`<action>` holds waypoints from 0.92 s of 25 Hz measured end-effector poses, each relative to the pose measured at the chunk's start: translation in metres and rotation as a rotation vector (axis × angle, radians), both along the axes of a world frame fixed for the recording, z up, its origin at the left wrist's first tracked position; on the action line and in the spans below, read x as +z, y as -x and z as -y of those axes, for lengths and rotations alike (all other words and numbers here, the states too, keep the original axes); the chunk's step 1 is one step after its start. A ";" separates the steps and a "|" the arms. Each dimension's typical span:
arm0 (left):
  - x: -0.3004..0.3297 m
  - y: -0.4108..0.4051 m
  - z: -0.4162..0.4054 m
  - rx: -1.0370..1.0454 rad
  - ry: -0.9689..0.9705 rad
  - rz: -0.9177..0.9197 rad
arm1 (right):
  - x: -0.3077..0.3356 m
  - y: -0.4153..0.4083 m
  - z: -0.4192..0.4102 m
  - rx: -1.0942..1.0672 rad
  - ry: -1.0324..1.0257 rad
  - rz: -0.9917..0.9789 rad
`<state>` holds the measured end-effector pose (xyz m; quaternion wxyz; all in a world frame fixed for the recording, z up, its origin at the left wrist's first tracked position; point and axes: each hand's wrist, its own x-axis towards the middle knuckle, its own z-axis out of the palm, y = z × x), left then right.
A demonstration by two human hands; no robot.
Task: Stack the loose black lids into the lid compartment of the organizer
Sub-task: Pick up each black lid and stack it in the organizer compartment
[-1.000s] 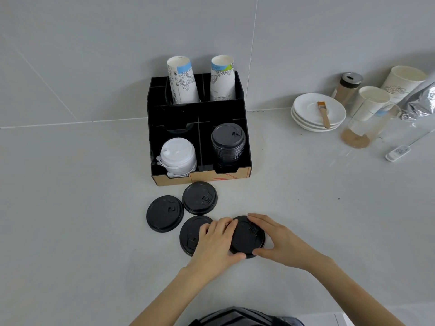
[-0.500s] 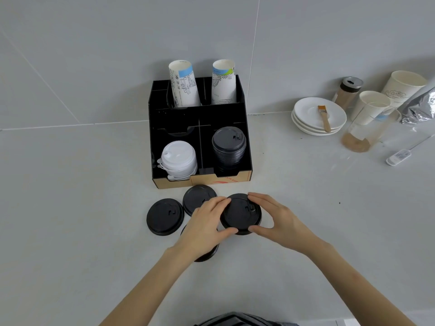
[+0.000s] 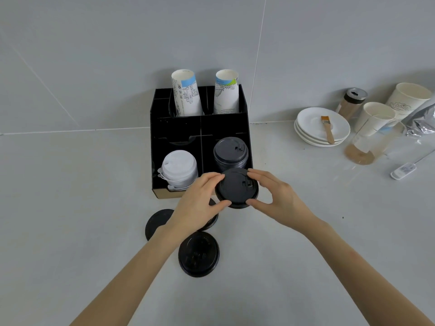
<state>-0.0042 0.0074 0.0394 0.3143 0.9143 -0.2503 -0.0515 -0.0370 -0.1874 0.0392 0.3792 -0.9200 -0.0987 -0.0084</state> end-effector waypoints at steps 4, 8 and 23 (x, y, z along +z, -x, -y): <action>0.009 -0.025 0.005 0.032 0.018 0.006 | 0.012 -0.024 0.001 -0.024 0.021 0.037; 0.013 -0.050 0.012 0.046 0.022 0.012 | 0.016 -0.048 0.002 -0.058 0.039 0.046; -0.007 -0.104 0.018 0.030 -0.117 -0.014 | -0.004 -0.103 -0.009 -0.158 0.014 -0.053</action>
